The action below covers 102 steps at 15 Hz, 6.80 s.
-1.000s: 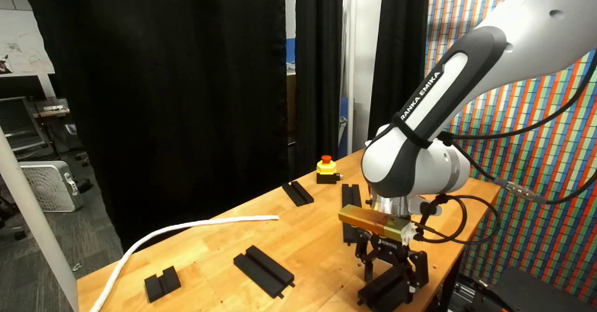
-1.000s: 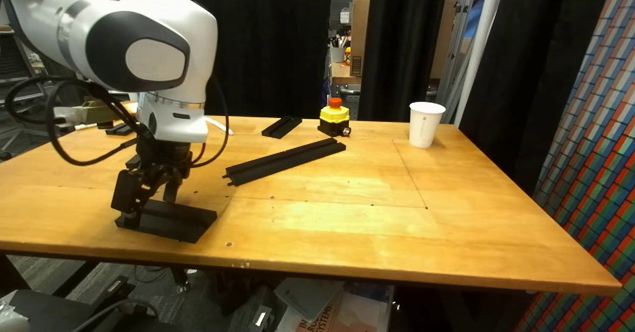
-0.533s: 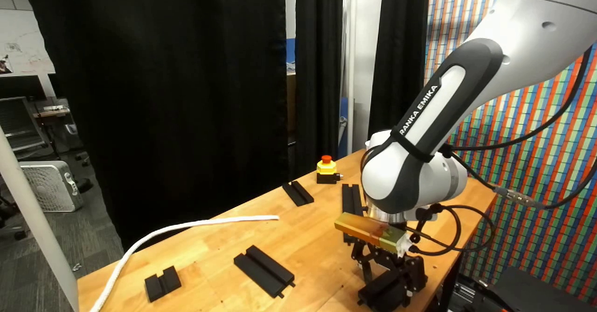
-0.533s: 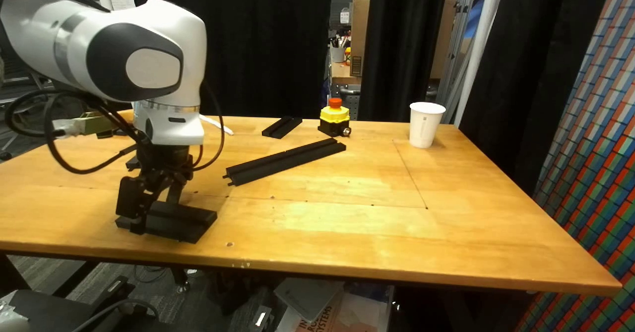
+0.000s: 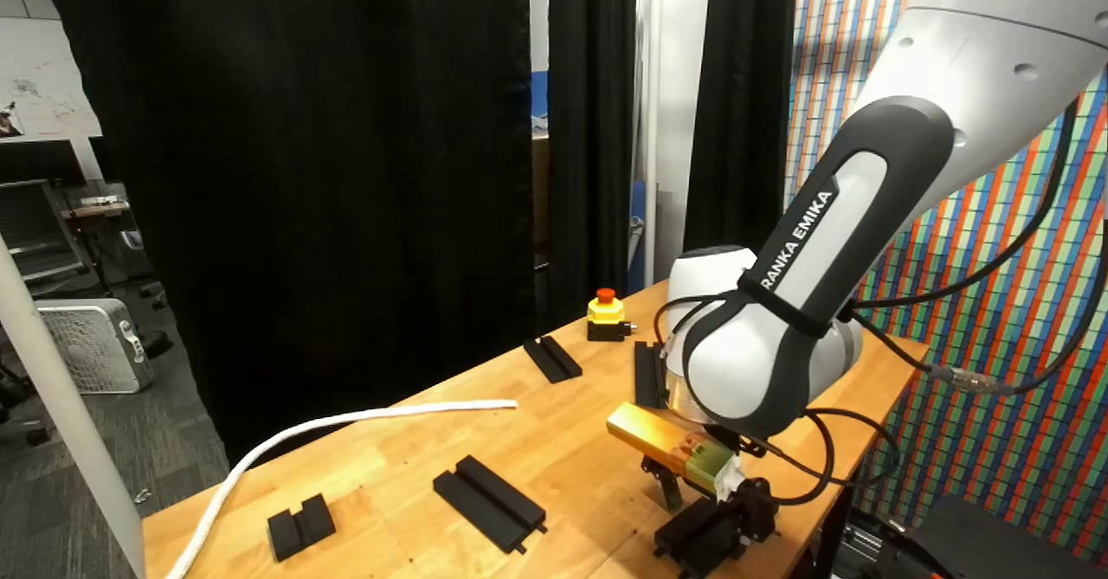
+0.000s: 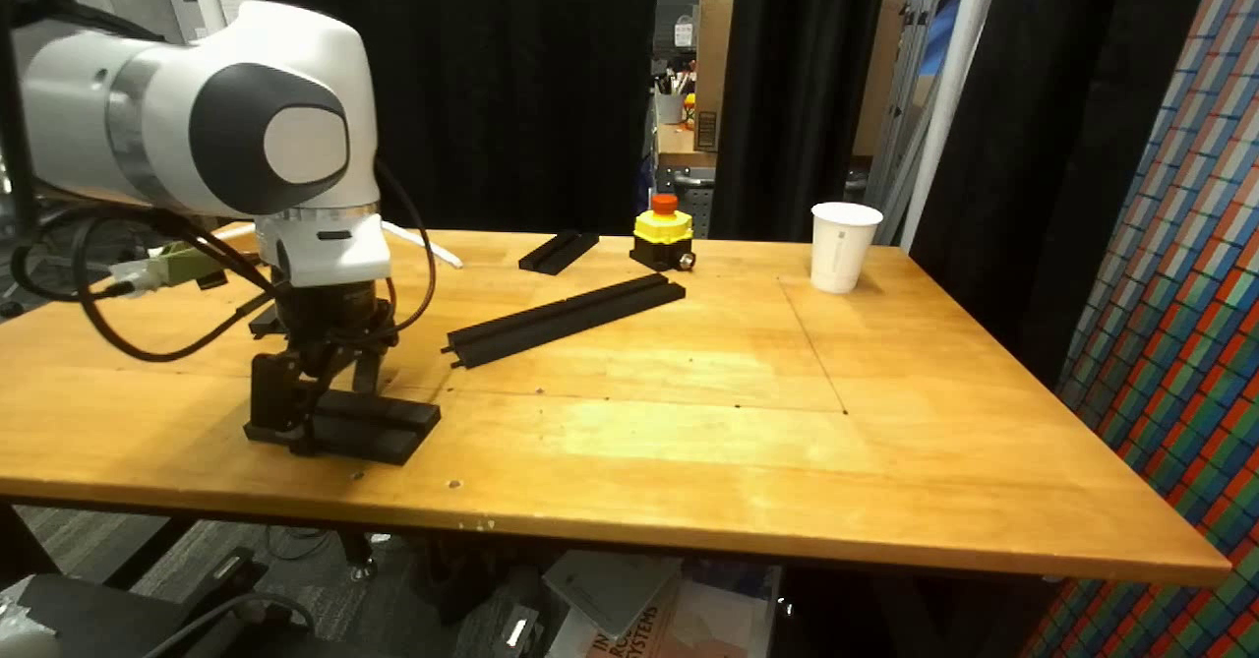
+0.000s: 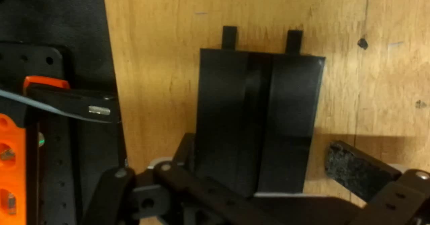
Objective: Connect the pads
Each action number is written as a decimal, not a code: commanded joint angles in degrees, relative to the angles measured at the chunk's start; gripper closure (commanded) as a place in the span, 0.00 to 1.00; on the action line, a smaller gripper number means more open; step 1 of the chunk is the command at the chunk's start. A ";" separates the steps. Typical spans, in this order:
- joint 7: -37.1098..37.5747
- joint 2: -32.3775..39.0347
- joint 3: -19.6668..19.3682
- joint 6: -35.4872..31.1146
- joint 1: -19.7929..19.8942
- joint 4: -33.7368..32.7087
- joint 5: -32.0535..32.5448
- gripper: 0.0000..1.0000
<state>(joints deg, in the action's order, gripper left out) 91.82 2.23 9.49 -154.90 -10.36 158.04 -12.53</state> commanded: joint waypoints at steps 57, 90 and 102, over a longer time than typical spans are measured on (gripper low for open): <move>-34.43 -9.99 0.15 5.92 0.62 -1.31 0.17 0.55; -44.78 -2.39 4.42 -1.85 -3.65 -5.22 -6.79 0.55; -32.20 -2.95 3.03 4.65 -2.63 -6.66 2.10 0.55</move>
<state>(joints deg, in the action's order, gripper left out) 57.75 0.74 13.01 -152.79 -13.41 152.23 -12.60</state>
